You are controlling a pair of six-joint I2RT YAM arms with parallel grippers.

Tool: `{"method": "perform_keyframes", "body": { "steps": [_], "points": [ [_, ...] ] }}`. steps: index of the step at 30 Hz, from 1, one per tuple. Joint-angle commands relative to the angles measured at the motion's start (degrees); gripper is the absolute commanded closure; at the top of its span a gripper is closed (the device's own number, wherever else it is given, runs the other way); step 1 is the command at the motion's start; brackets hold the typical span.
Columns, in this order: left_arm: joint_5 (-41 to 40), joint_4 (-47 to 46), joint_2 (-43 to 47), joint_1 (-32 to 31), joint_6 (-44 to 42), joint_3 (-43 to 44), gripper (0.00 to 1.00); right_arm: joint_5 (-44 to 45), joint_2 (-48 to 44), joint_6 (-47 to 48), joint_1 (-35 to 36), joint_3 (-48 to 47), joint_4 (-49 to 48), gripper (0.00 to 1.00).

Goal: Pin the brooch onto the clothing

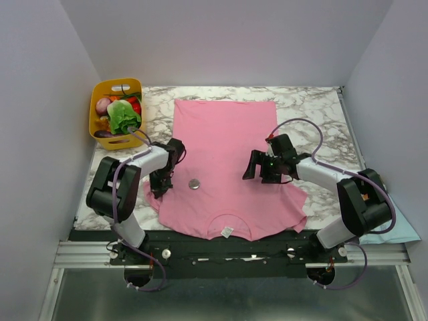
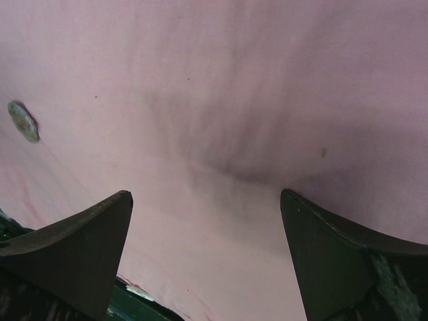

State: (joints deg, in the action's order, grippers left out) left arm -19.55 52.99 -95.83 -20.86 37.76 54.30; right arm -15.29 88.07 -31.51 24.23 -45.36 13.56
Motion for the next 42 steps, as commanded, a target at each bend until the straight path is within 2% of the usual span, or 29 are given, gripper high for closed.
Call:
{"method": "perform_keyframes", "body": {
  "steps": [1, 8, 15, 26, 31, 35, 41, 42],
  "points": [
    [-5.3, 1.76, -4.36, 0.03, -1.02, 1.06, 1.0, 3.95, 2.28, 0.31, 0.03, -0.69, 2.43, 0.0],
    [-15.94, 8.08, -9.54, 0.03, -0.49, 5.98, 1.0, 3.69, 3.42, 0.39, -0.15, -1.04, 2.79, 0.0],
    [-20.61, 12.13, -11.57, 0.03, -2.69, 9.41, 1.0, 4.48, 3.16, 1.1, -0.23, -1.83, 3.58, 0.0],
    [-20.97, 19.61, -3.67, -3.48, -5.67, 23.03, 1.0, 3.34, -2.2, 2.41, -0.15, -3.68, 5.68, 0.0],
    [-14.65, 11.97, 0.29, -5.85, -9.45, 26.03, 1.0, 5.35, -7.63, 2.41, -0.15, -5.34, 7.53, 0.0],
    [-9.38, 5.38, 2.31, -8.14, -11.04, 26.03, 1.0, 10.87, -13.26, 1.8, -0.23, -6.14, 9.9, 0.0],
    [-0.51, -9.37, 8.46, -11.21, -12.88, 20.94, 1.0, 19.05, -20.73, 0.31, -1.2, -5.61, 13.59, 0.0],
    [3.51, -14.1, 10.82, -11.3, -13.06, 18.15, 0.98, 19.68, -21.44, -0.04, -1.64, -5.44, 14.38, 0.0]
  ]
}}
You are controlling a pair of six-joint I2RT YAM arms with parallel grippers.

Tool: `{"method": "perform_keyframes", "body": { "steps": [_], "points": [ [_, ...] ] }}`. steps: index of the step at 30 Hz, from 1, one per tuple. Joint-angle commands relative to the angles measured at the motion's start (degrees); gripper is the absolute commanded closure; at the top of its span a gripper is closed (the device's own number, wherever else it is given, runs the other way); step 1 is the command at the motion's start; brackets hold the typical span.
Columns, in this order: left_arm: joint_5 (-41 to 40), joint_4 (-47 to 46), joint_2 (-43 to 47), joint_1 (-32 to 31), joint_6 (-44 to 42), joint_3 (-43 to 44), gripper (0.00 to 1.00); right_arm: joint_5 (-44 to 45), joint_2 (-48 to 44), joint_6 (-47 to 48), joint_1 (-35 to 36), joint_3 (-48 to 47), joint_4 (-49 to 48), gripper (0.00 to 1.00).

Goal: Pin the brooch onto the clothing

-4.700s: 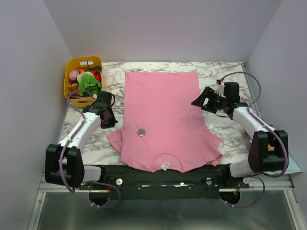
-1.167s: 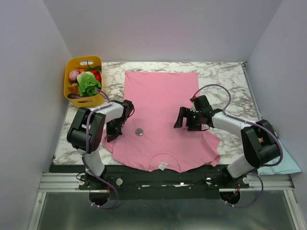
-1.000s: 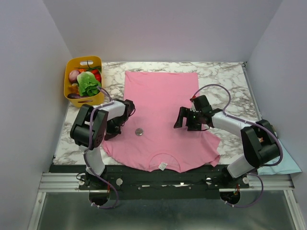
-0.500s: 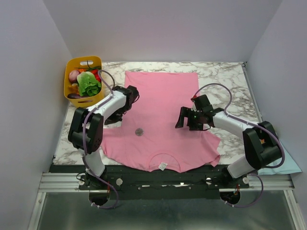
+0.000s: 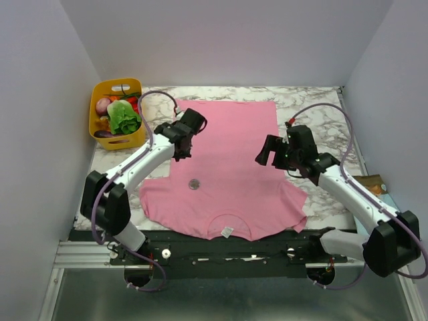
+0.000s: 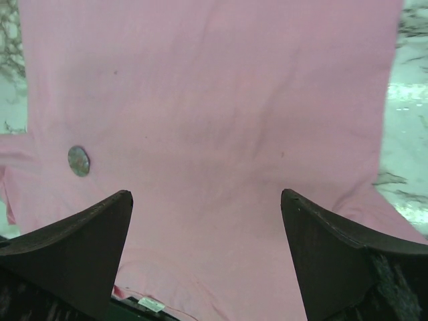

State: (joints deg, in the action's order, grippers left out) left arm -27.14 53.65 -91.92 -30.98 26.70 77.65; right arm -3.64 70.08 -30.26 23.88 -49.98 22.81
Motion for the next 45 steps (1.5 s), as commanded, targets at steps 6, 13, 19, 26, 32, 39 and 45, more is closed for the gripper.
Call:
{"method": "perform_keyframes", "body": {
  "steps": [6, 13, 19, 26, 32, 39, 45],
  "points": [
    [23.96, -31.9, 14.3, -1.27, -2.09, -16.98, 0.71, 11.63, -7.41, -1.64, -5.76, -0.21, 12.25, 0.0],
    [30.83, -36.6, 16.6, -1.19, -4.28, -21.66, 0.42, 12.17, -11.54, -0.51, -16.04, 3.12, 18.93, 0.06],
    [28.28, -35.54, 18.35, -1.19, -5.43, -21.92, 0.27, 9.88, -12.17, -0.59, -21.33, 4.97, 21.4, 0.08],
    [28.82, -37.83, 22.57, -1.19, -6.66, -23.68, 0.17, 8.23, -5.06, -4.28, -23.61, 5.5, 21.85, 0.13],
    [26.17, -36.6, 23.28, -0.83, -8.07, -22.72, 0.14, 3.91, 0.57, -6.3, -26.16, 7.08, 19.56, 0.2],
    [26.0, -37.3, 24.15, -0.75, -8.07, -23.51, 0.14, -0.58, 3.83, -7.01, -28.97, 10.77, 15.78, 0.33],
    [23.98, -36.69, 23.72, -0.57, -8.15, -23.42, 0.14, -2.68, 5.49, -6.92, -29.33, 12.27, 13.06, 0.4]
  ]
}}
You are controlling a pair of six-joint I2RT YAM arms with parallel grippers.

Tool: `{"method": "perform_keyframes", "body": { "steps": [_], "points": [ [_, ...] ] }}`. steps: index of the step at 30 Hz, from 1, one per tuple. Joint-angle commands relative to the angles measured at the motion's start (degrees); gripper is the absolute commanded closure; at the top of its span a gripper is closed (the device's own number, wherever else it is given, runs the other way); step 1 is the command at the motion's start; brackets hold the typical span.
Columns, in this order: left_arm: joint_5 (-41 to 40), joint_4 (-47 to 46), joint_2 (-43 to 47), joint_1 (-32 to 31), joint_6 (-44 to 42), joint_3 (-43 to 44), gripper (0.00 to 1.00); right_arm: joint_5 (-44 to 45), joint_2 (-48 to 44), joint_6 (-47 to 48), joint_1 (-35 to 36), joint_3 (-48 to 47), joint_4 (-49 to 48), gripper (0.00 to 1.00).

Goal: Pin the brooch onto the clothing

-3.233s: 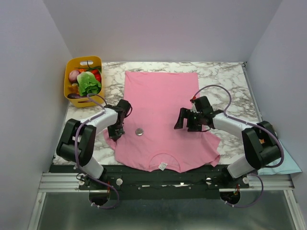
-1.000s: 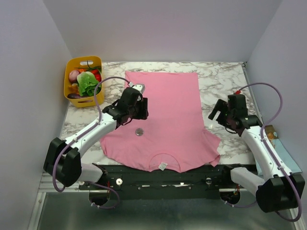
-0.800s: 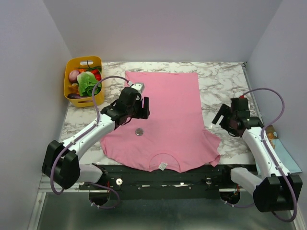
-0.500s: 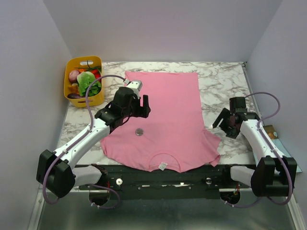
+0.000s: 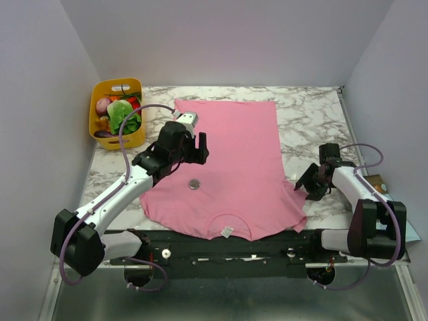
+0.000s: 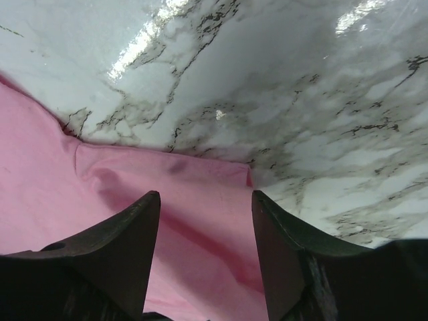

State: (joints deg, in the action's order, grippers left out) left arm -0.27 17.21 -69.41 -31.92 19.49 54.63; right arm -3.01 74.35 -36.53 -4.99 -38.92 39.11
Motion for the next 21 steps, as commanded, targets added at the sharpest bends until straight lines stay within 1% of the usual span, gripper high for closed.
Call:
{"method": "perform_keyframes", "body": {
  "steps": [1, 3, 7, 8, 10, 13, 14, 15, 17, 20, 21],
  "points": [
    [-3.41, 0.1, 1.2, 0.46, -0.94, -0.23, 0.14, -3.67, 1.76, -0.56, -0.45, 1.12, -3.51, 0.41],
    [-4.12, 0.71, 1.03, 0.72, -0.94, 0.04, 0.14, -4.11, 4.13, 0.23, -0.45, 0.69, -3.52, 0.43],
    [-4.47, 0.63, 1.73, 1.07, -0.76, 0.13, 0.14, -4.73, 7.73, 1.2, -0.54, 0.42, -3.69, 0.46],
    [-4.3, 0.54, 1.82, 1.07, -0.68, 0.04, 0.14, -5.16, 8.18, 1.29, -0.54, 0.42, -4.22, 0.53],
    [-4.21, 0.37, 2.43, 1.25, -0.59, -0.14, 0.15, -6.4, 9.41, 1.2, -0.63, 0.42, -5.01, 0.55],
    [-4.47, 0.54, 3.05, 1.34, -0.76, -0.31, 0.15, -7.27, 10.9, 1.2, -0.54, -0.02, -5.89, 0.72],
    [-4.82, 0.63, 3.14, 1.34, -0.76, -0.32, 0.15, -7.45, 11.86, 1.2, -0.54, -0.28, -5.98, 0.83],
    [-4.82, 0.63, 3.31, 1.34, -0.68, -0.4, 0.15, -7.37, 12.22, 1.64, -0.54, -0.63, -5.89, 0.9],
    [-5.0, 0.72, 3.4, 1.42, -0.59, -0.4, 0.15, -6.93, 12.58, 2.08, -0.54, -1.16, -5.45, 1.0],
    [-5.09, 0.8, 3.05, 1.42, -0.68, -0.32, 0.15, -4.39, 11.79, 3.57, -0.63, -3.35, -3.44, 0.99],
    [-5.18, 0.63, 2.7, 1.51, -0.59, -0.32, 0.15, -2.12, 10.74, 4.44, -0.54, -4.66, -2.82, 1.0]
  ]
}}
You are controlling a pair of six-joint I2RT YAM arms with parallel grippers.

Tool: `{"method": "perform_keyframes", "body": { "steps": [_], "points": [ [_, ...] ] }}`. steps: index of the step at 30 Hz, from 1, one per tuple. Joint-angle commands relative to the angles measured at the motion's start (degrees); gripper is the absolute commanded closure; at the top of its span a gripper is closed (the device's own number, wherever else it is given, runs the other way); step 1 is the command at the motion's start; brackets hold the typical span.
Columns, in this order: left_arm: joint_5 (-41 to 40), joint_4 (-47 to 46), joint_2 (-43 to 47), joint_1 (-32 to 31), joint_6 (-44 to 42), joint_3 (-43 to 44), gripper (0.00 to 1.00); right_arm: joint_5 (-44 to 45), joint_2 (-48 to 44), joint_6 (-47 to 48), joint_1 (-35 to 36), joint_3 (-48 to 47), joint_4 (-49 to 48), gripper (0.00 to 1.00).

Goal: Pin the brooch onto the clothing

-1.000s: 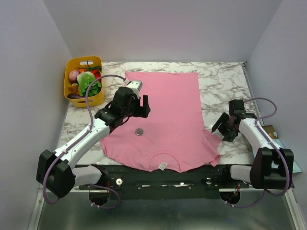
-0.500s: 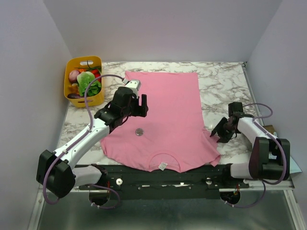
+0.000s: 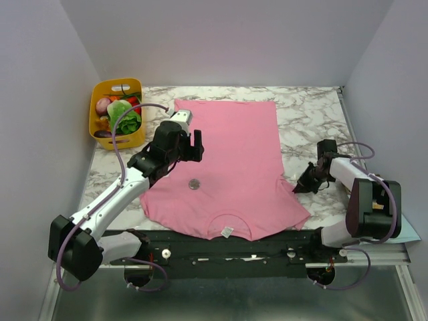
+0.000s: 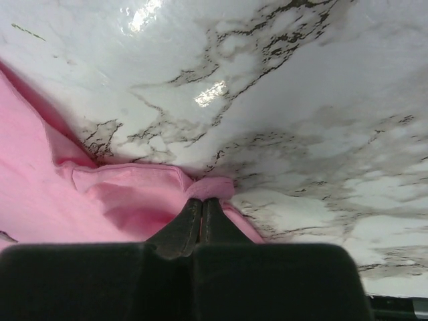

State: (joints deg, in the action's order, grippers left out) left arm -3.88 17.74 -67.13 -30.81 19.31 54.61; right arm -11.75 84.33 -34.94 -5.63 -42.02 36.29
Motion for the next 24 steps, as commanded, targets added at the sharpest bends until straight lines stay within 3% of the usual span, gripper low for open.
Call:
{"method": "perform_keyframes", "body": {
  "steps": [1, 12, 16, 17, 19, 20, 21, 23, 24],
  "points": [
    [-1.57, 0.19, 0.34, 0.4, -0.41, -0.29, 0.15, 7.78, 0.05, 3.21, 0.09, -2.27, 0.44, 1.0],
    [-1.04, 0.19, -1.86, 0.57, -0.24, 0.59, 0.15, 25.0, -9.36, 9.53, 0.09, -8.43, 6.24, 0.99],
    [-0.08, -0.07, -2.47, 0.66, -0.24, 0.85, 0.15, 25.02, -9.98, 10.77, 0.18, -8.78, 5.1, 0.99],
    [0.1, -0.07, -2.65, 0.66, -0.24, 0.85, 0.15, 25.11, -9.46, 10.77, 0.18, -9.3, 5.54, 0.96],
    [0.45, -0.16, -2.83, 0.66, -0.33, 0.76, 0.15, 25.63, -7.44, 11.03, 0.18, -11.67, 6.51, 0.74],
    [0.54, -0.25, -2.91, 0.66, -0.15, 0.76, 0.15, 25.9, -7.08, 11.03, 0.18, -12.29, 7.12, 0.52],
    [0.97, -0.42, -3.18, 0.66, -0.15, 0.76, 0.15, 26.33, -7.43, 11.29, 0.18, -12.64, 6.95, 0.43],
    [1.15, -0.51, -3.53, 0.66, -0.06, 0.67, 0.15, 25.46, -8.74, 12.08, 0.18, -12.65, 5.73, 0.27],
    [1.33, -0.51, -3.97, 0.66, -0.06, 0.67, 0.15, 24.85, -9.62, 12.52, 0.35, -12.56, 5.2, 0.25]
  ]
}}
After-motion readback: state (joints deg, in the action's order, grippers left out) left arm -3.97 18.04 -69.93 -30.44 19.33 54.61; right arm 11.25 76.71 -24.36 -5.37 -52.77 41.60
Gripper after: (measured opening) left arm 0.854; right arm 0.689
